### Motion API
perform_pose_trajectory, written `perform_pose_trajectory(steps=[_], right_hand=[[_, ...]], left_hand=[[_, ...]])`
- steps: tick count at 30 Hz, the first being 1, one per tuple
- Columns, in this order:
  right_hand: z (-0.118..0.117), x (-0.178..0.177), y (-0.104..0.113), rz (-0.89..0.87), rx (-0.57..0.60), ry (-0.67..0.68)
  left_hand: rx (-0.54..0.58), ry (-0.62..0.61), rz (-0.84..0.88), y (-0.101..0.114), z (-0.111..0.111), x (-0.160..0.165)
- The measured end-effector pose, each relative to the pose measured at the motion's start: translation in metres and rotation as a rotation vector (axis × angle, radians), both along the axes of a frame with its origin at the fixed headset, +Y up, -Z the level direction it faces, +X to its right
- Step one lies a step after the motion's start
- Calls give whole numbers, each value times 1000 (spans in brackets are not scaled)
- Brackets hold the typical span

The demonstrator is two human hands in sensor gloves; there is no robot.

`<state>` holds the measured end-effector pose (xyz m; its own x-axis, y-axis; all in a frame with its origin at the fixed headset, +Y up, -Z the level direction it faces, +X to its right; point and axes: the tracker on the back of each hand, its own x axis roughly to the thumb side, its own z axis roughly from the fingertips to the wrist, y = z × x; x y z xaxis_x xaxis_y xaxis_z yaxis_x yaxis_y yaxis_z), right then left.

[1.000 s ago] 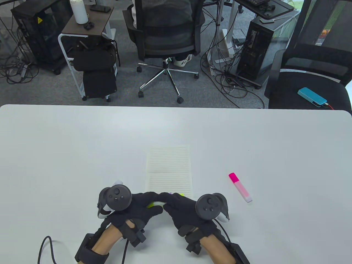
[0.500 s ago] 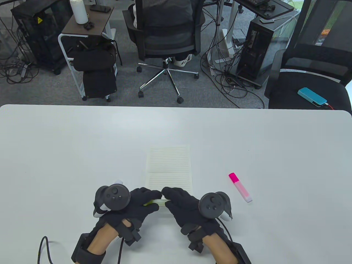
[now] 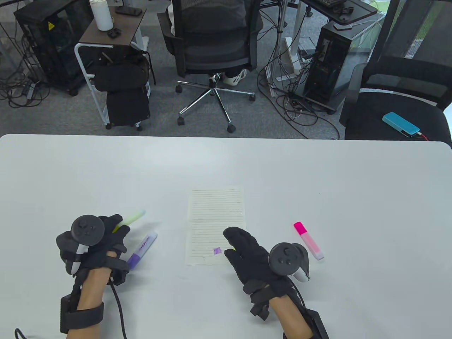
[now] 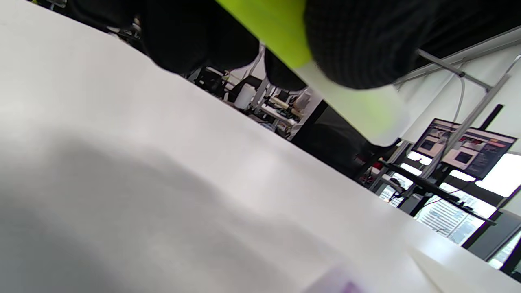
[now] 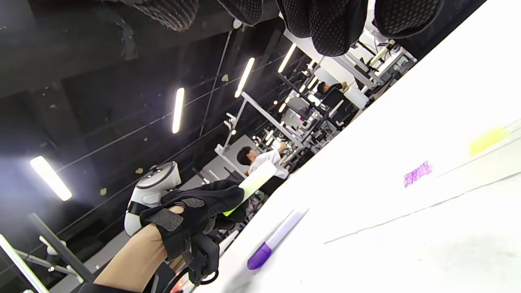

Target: Apply highlighter ink on paper

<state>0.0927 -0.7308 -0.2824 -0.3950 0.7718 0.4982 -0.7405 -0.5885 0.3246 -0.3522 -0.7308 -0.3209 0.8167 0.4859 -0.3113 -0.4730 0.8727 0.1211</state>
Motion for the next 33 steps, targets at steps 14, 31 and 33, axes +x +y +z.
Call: perform_pose_trajectory(steps=[14, 31, 33], right_hand=[[0, 1, 1, -6, -18, 6], [-9, 28, 7, 8, -53, -94], [-12, 38, 7, 32, -82, -140]], left_hand=[[-268, 67, -124, -36, -16, -12], [45, -206, 33, 2, 0, 38], [139, -280, 149, 7, 4, 49]])
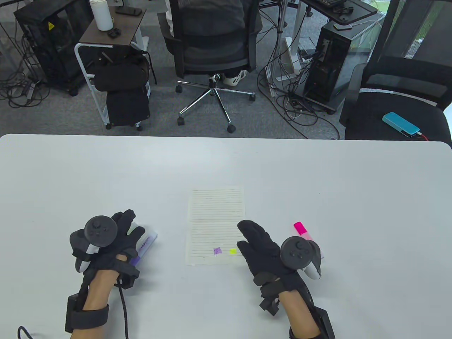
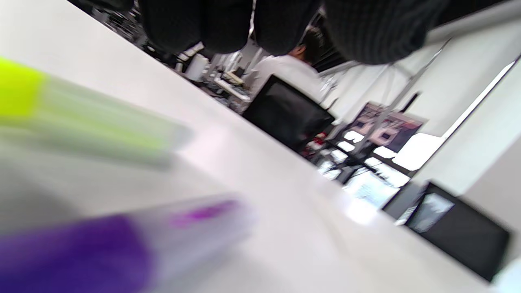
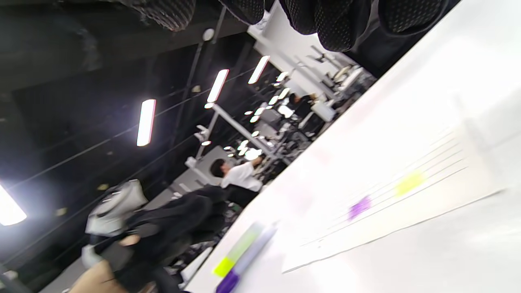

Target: Apply highlighter ink on paper

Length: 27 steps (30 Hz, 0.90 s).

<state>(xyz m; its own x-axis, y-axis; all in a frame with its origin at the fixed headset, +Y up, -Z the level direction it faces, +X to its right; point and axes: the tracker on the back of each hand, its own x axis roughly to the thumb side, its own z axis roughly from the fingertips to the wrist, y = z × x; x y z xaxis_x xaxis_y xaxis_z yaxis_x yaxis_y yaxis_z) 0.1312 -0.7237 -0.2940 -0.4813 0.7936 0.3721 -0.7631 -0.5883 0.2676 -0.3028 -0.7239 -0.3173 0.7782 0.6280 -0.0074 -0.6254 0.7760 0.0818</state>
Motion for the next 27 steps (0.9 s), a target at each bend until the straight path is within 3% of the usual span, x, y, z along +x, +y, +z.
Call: perform_pose_trajectory(steps=[3, 8, 18, 23, 27], right_hand=[[-5, 25, 1, -9, -39, -115], [-8, 68, 2, 69, -73, -347], [-10, 123, -19, 303, -312, -710], [-18, 118, -31, 561, -510, -720], [-23, 115, -35, 648, -516, -707]], left_hand=[[108, -125, 206, 4, 4, 19], [188, -290, 358, 3, 9, 50], [147, -427, 332, -5, 15, 84], [124, -452, 326, -9, 15, 89], [127, -456, 326, -8, 15, 88]])
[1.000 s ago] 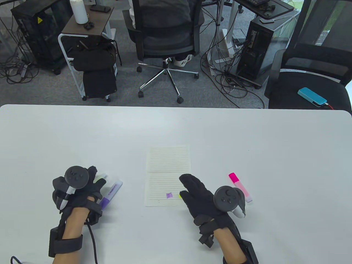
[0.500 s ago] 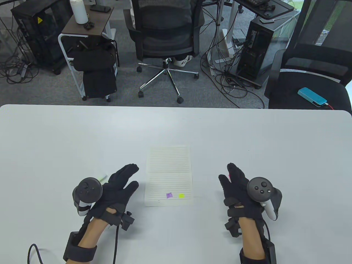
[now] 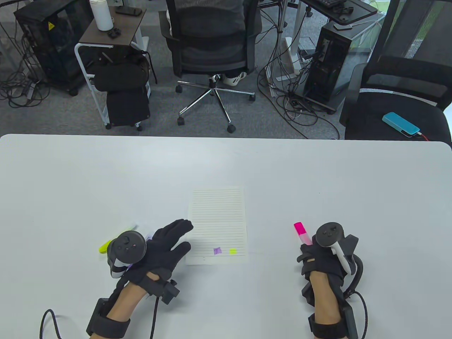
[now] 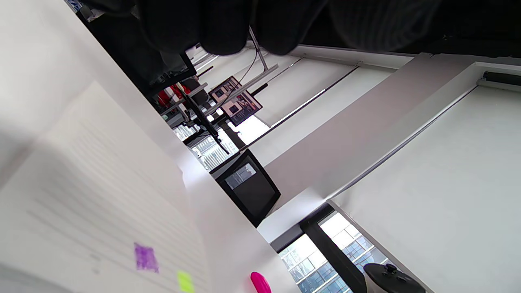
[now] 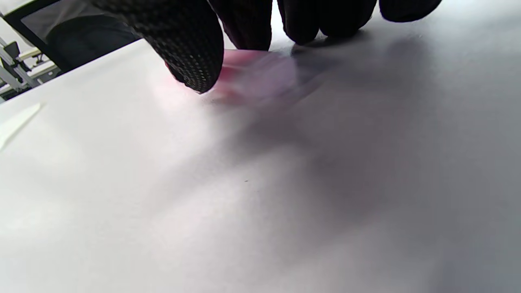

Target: Apply highlighter ink on paper

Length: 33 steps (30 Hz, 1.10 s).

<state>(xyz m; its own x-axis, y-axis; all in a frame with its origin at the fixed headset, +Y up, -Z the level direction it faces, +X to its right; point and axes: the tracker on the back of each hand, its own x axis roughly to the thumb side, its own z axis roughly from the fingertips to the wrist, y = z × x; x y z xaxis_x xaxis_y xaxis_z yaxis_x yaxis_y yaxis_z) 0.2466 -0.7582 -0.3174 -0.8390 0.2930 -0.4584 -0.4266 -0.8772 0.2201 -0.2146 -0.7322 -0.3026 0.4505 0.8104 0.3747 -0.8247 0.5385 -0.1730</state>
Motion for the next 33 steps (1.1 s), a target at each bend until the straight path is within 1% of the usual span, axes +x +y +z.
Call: perform_pose_trajectory(steps=[5, 9, 10, 14, 15, 16, 17, 19, 22, 24, 26, 30, 32, 33], right_hand=[[-2, -2, -3, -33, -35, 23], [0, -4, -1, -34, -19, 45], [1, -5, 1, -47, 3, 57], [9, -23, 24, -126, 194, 140], [11, -27, 28, -145, 225, 163], [12, -34, 34, -179, 262, 219], [13, -39, 36, -223, 271, 260], [15, -58, 42, -348, 290, 394], [17, -84, 44, -382, 322, 573], [19, -109, 43, -409, 310, 729], [25, -132, 40, -453, 319, 825], [40, -171, 39, -494, 373, 969], [47, -184, 38, -507, 424, 1000], [49, -187, 38, -502, 440, 995]], left_hand=[[2, -2, 2, 0, 0, 0], [4, -6, 3, 0, 0, 0], [5, -6, 3, 0, 0, 0], [13, -8, -2, 0, 0, 1], [14, -8, -2, 0, 0, 1], [15, -10, -4, 0, 0, 1], [16, -12, -6, 0, 1, 2], [22, -18, -28, -1, 2, 4], [45, -31, -80, -1, 3, 10], [53, -56, -129, -2, 6, 17], [65, -81, -197, -3, 9, 26], [68, -164, -330, -8, 17, 46], [73, -197, -352, -9, 21, 55], [80, -205, -358, -8, 22, 57]])
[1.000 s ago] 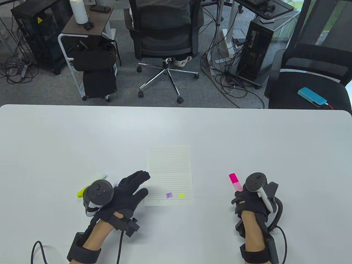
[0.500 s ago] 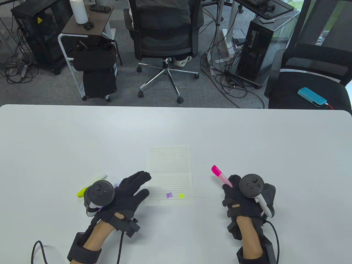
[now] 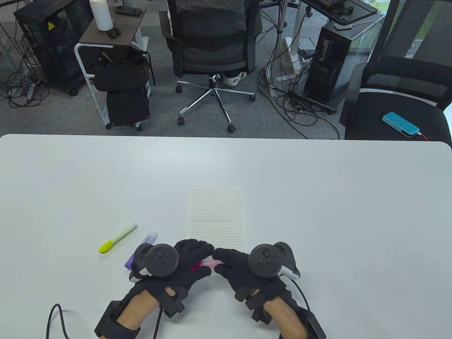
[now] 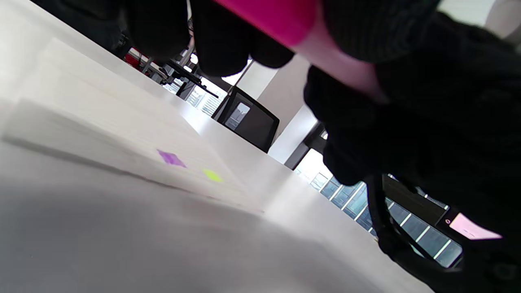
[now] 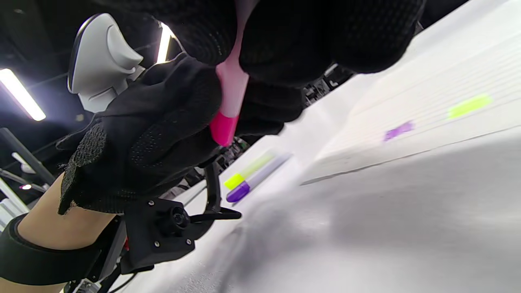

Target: Apply highlighter ink on paper

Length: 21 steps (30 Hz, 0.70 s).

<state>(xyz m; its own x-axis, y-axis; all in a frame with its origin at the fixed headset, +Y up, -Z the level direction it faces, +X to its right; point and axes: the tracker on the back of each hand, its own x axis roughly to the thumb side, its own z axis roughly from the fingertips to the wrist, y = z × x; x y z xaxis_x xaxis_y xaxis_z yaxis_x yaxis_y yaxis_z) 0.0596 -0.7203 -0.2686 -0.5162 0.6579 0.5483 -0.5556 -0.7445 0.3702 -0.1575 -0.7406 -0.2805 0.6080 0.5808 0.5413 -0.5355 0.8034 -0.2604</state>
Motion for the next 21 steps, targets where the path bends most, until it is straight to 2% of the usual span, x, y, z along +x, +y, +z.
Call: perform_pose_trajectory(steps=[2, 7, 12, 13, 14, 16, 18, 21], right_hand=[[1, -1, -1, 35, 22, -10], [-3, 4, -2, -106, -78, 14], [0, 6, 4, -121, -14, -7], [0, 7, 8, -129, 47, -9], [1, 7, 9, -103, 49, -13], [0, 9, 13, -97, 49, -24], [-1, 13, 12, -138, 38, -27], [-9, 32, 11, -137, 31, -112]], left_hand=[[7, 14, -39, 0, 1, 2], [-45, -32, 33, 7, -3, 0], [-77, -27, 89, 13, -7, -4], [-48, -56, 98, 10, -11, -7], [-83, -18, 133, 11, -10, -8], [19, -8, 133, 9, -9, -9], [13, 15, 75, 10, -9, -9], [31, 136, -1, 11, -8, -23]])
